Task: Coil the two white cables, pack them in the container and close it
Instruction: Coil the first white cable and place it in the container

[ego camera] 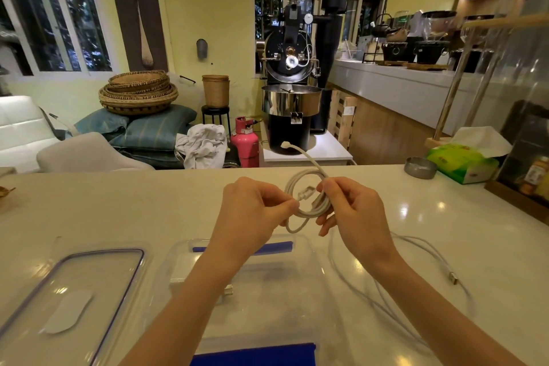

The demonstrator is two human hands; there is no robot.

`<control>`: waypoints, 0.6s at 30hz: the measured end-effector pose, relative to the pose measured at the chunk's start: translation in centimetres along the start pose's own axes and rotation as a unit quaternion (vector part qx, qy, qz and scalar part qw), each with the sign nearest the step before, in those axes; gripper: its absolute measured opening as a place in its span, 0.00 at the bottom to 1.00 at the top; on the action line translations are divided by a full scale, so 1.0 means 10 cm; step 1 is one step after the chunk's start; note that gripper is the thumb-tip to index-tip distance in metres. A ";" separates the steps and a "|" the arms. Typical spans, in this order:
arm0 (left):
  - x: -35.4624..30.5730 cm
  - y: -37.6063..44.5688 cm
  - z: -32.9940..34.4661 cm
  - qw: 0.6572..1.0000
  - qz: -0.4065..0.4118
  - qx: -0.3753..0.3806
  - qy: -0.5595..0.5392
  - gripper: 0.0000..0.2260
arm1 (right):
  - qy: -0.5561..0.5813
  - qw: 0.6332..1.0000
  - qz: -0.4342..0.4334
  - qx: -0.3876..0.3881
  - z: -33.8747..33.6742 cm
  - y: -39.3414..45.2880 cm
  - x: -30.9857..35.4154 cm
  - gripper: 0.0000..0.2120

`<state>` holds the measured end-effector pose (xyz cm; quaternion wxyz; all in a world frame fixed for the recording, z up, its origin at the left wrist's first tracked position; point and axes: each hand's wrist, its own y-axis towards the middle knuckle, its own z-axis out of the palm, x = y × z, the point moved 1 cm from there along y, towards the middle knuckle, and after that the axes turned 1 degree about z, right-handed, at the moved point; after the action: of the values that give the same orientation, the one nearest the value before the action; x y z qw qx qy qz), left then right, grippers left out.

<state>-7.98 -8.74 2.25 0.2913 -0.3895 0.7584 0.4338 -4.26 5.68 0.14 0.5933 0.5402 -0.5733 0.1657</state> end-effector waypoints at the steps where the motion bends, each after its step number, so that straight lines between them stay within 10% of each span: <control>1: 0.00 0.00 0.01 1.000 -0.004 -0.004 0.001 0.03 | -0.001 1.000 -0.010 0.000 0.01 -0.01 0.01 0.10; 9: 0.01 -0.01 0.07 0.995 -0.058 -0.081 -0.020 0.09 | -0.004 0.997 -0.050 0.053 0.02 -0.04 0.08 0.11; 18: 0.05 0.04 0.04 0.905 -0.235 0.173 -0.310 0.11 | 0.059 0.993 0.015 0.101 -0.03 0.00 0.13 0.11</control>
<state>-8.60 -8.42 1.84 0.6681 -0.3455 0.5798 0.3133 -3.71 5.37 1.31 0.5660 0.5781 -0.5255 0.2631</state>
